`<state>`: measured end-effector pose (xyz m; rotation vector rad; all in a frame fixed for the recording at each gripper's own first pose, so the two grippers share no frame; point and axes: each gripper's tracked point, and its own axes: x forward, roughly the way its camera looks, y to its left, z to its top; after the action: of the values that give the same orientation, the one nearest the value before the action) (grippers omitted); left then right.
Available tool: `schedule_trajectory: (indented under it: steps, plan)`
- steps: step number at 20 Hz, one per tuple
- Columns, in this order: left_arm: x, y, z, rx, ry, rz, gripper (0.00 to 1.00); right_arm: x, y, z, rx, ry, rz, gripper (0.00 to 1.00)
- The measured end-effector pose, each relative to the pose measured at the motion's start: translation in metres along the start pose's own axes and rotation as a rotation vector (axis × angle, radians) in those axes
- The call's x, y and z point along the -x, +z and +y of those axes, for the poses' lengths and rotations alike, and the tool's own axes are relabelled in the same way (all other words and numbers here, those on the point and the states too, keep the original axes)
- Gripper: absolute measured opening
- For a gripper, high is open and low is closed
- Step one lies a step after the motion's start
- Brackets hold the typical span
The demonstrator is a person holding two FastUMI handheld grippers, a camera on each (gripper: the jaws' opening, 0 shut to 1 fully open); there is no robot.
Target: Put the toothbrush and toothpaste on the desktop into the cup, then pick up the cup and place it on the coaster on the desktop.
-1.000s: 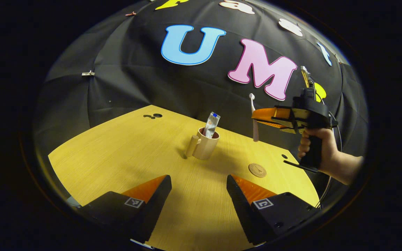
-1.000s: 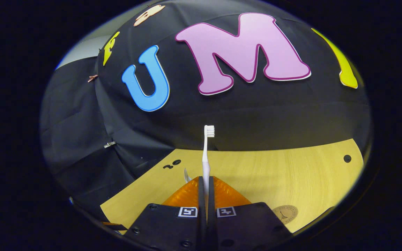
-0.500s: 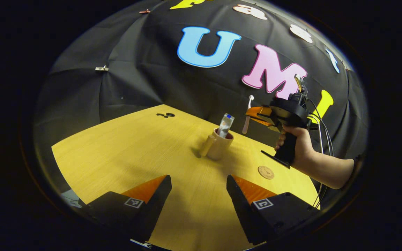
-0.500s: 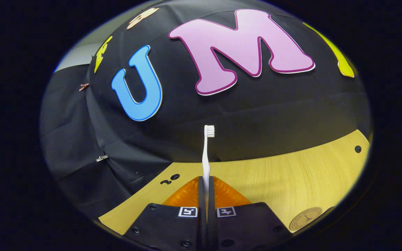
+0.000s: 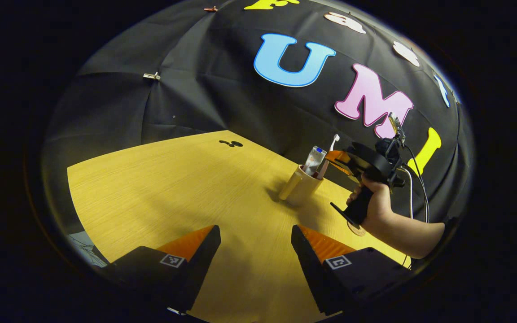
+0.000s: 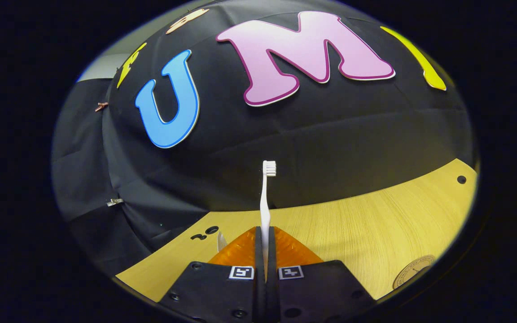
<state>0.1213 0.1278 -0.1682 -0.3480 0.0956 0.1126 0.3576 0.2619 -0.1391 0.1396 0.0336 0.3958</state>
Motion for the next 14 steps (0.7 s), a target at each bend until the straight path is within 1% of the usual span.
schedule_trajectory:
  steps: [5,9,10,12,14]
  plan:
    - [-0.008,-0.001,0.005,-0.01,0.008,-0.012,0.98,0.007,-0.027,0.0,0.04,-0.019,-0.005,0.06]
    - [-0.015,-0.001,-0.007,-0.041,-0.01,-0.006,0.98,0.021,-0.037,0.004,0.078,0.014,-0.001,0.09]
    - [-0.017,0.001,-0.012,-0.059,-0.018,-0.008,0.98,0.025,-0.036,0.001,0.087,0.017,0.001,0.31]
    - [-0.024,0.008,-0.019,-0.097,-0.037,-0.011,0.98,0.036,-0.028,-0.013,0.106,0.001,-0.008,0.65]
    - [-0.032,0.018,-0.03,-0.139,-0.068,-0.013,0.98,0.05,-0.017,-0.034,0.098,-0.022,-0.011,0.98]
